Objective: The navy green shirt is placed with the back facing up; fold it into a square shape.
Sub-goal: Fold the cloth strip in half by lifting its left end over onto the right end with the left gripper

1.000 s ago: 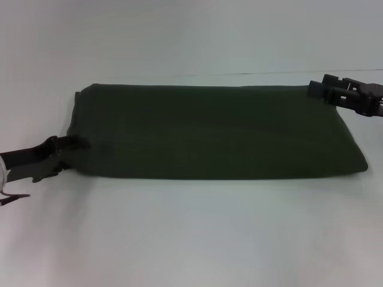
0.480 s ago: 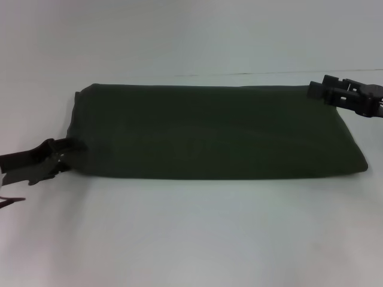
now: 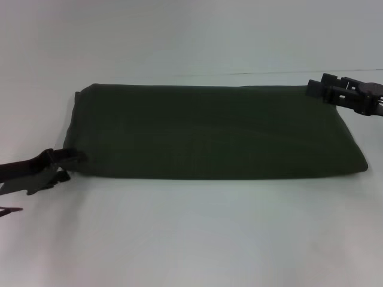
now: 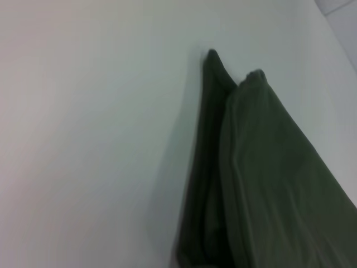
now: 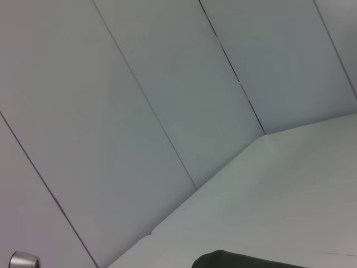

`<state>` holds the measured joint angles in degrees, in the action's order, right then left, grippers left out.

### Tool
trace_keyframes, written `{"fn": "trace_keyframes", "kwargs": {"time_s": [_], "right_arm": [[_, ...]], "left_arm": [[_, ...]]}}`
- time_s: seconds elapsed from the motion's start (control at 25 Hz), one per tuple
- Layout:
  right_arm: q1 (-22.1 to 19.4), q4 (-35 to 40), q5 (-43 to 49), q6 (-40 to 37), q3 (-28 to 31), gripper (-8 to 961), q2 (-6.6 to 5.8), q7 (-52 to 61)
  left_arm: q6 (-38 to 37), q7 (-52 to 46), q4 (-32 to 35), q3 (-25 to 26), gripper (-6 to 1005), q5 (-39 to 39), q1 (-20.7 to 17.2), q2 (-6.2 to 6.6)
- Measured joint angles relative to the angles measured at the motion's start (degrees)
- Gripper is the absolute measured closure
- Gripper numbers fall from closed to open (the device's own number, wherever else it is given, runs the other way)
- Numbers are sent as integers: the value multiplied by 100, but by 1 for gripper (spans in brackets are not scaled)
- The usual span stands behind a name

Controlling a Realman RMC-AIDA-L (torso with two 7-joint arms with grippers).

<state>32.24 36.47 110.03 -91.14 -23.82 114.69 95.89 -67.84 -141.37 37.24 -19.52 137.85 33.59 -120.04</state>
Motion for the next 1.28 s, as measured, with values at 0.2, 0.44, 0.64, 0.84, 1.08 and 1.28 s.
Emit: {"fn": "trace_keyframes", "kwargs": {"time_s": [0.2, 0.44, 0.64, 0.84, 1.08, 1.28], "right_arm": [[-21, 0, -14, -7, 0, 13, -9, 0], [-36, 0, -36, -10, 0, 13, -18, 0], [-39, 0, -43, -10, 0, 13, -13, 0], [-41, 0, -67, -9, 0, 13, -9, 0], [-34, 0, -120, -1, 0, 13, -8, 0], [-46, 0, -139, -4, 0, 13, -14, 0]], "left_arm": [[-134, -13, -19, 0, 273, 4, 16, -8], [-89, -9, -64, -7, 274, -10, 83, -23], [5, 8, -115, -17, 274, 8, 129, -23], [93, 11, -131, -28, 276, 10, 133, -18], [331, 19, -191, -79, 274, 31, 187, 6], [425, 19, -196, -148, 274, 8, 234, 11]]}}
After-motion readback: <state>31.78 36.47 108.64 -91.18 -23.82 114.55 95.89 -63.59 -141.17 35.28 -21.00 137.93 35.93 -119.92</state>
